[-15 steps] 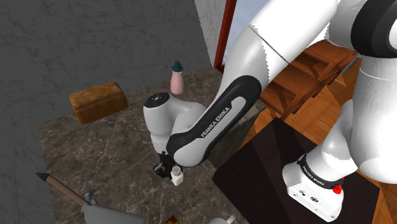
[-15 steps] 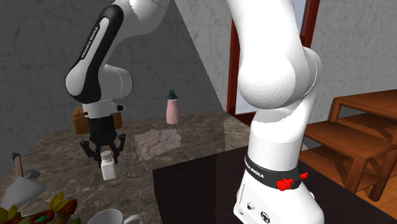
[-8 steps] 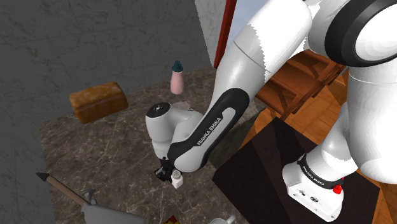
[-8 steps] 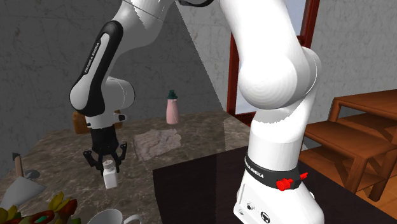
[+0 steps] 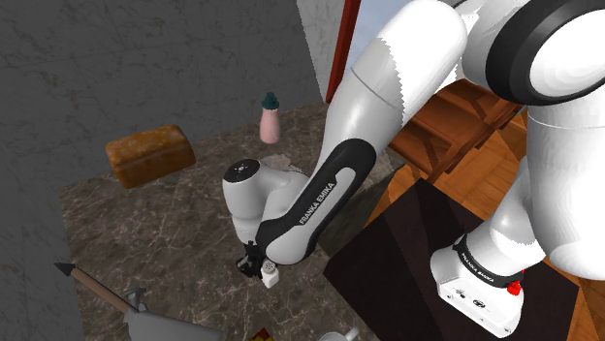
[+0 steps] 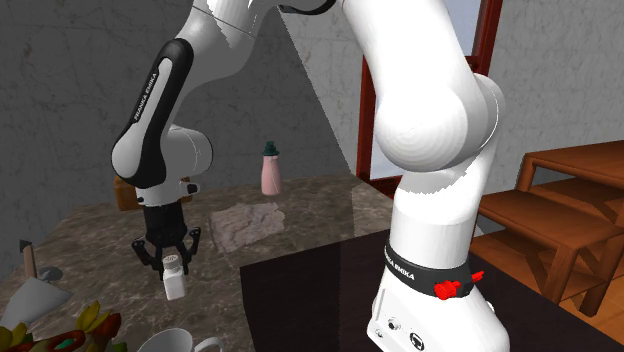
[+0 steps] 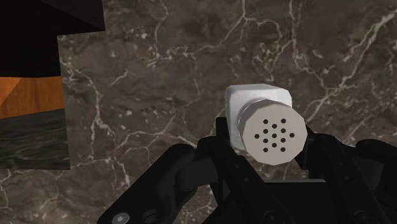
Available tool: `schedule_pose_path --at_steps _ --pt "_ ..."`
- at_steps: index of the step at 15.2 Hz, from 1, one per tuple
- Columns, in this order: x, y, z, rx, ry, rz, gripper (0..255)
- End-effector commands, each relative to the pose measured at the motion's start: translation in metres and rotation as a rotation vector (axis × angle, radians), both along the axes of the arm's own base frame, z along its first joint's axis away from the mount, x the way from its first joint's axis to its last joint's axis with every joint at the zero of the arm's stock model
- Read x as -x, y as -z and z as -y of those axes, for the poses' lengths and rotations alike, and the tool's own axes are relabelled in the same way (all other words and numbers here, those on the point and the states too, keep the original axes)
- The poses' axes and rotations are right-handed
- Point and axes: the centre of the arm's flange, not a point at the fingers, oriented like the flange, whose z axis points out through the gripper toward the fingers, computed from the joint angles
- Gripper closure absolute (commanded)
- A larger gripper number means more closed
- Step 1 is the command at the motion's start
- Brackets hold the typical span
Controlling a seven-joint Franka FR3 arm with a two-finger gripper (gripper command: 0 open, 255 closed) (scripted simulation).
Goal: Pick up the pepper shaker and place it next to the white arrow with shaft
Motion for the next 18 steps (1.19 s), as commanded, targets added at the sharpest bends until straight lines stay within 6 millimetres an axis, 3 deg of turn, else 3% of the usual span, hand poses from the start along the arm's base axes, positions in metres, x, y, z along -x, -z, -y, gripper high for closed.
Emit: schedule_pose_path --at_steps 1,6,10,18 --pt "0.0 0.0 0.0 0.0 0.0 0.0 0" --pt "0.0 0.0 0.0 0.0 0.0 0.0 0" --pt "-0.011 -0.049 0.0 0.0 0.0 0.0 0" --pt "-0.011 -0.049 0.0 0.0 0.0 0.0 0"
